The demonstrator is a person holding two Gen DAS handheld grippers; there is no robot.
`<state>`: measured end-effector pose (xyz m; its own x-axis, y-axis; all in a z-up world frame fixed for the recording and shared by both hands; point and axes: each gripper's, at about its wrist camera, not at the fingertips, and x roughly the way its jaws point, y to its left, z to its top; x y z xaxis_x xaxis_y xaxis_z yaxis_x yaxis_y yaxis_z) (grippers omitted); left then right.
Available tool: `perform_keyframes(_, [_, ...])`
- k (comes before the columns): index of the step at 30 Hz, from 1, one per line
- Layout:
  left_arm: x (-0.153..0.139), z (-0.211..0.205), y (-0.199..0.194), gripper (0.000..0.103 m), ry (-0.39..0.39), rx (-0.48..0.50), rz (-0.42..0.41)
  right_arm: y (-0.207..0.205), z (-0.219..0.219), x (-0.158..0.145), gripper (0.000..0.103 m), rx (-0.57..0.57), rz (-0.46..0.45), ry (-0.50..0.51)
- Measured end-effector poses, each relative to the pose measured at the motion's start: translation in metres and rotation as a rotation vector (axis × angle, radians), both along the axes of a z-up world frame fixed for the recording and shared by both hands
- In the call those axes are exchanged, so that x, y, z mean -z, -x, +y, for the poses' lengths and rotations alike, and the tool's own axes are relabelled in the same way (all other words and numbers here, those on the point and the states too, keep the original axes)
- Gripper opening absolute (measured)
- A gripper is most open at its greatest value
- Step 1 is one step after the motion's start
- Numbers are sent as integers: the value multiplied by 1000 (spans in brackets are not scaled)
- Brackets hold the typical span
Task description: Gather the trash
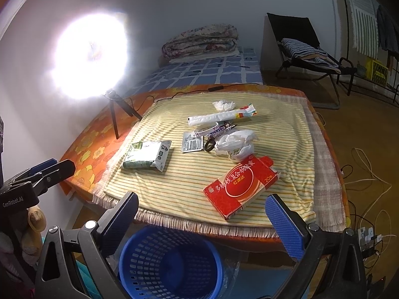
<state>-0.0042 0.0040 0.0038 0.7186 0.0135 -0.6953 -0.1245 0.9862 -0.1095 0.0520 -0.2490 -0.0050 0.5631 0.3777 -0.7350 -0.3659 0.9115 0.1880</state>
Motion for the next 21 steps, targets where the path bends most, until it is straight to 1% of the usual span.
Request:
perform_keyframes(4, [0, -1, 1, 103, 2, -3, 7, -2, 1, 4, 103, 4, 10, 7])
perform_keyframes(9, [10, -1, -3, 103, 7, -9, 22, -5, 1, 8, 103, 12, 19, 14])
perform_keyframes(14, [20, 9, -14, 103, 12, -8, 36, -8, 3, 15, 102, 13, 33, 35])
perform_keyframes(17, [25, 18, -23, 103, 5, 6, 44, -12, 5, 21, 102, 14, 50, 46])
perform_keyframes(19, [27, 26, -32, 103, -15, 17, 45, -15, 4, 27, 99, 16, 69, 43])
perform_keyframes(21, [30, 34, -43, 103, -37, 25, 48, -18, 2, 33, 99, 30, 89, 43])
